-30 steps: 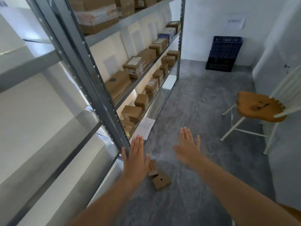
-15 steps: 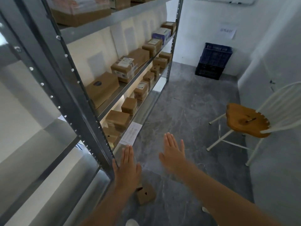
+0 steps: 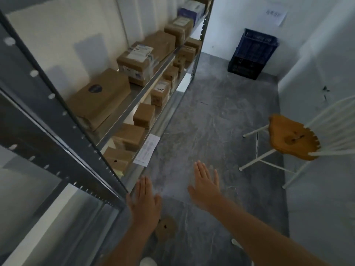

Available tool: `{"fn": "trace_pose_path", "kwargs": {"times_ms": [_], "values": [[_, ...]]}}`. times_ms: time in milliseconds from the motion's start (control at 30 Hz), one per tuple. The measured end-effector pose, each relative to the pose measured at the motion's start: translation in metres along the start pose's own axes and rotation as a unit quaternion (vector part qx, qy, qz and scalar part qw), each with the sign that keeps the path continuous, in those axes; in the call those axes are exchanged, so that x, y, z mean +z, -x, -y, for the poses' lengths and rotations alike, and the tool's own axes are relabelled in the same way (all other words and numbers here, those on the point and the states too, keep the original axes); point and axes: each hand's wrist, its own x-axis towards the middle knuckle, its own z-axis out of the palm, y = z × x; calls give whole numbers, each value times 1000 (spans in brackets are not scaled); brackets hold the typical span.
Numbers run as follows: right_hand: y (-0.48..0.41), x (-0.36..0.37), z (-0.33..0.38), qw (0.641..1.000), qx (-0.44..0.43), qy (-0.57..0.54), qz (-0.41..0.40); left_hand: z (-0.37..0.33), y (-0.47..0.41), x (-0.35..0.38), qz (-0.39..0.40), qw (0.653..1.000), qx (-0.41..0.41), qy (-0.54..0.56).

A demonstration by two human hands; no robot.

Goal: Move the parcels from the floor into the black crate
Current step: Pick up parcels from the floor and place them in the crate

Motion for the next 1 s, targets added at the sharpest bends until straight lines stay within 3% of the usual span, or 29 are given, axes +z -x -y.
{"fn": "trace_pose_path", "kwargs": {"times_ms": [233, 433, 600, 767, 1000], "values": [[-51, 63, -28, 997, -4, 4, 74, 8, -13, 79, 38, 998, -36, 23], [-97, 154, -70, 987, -28, 32, 154, 34, -32, 171, 54, 979, -177, 86], [-126, 250, -96, 976, -35, 38, 211, 69, -41, 261, 82, 956, -243, 143], [-147, 350, -100, 957, -29, -52, 284, 114, -52, 348, 84, 909, -320, 254], [-190, 473, -92, 922, 59, -171, 343, 175, -65, 459, 140, 863, -391, 286]]}}
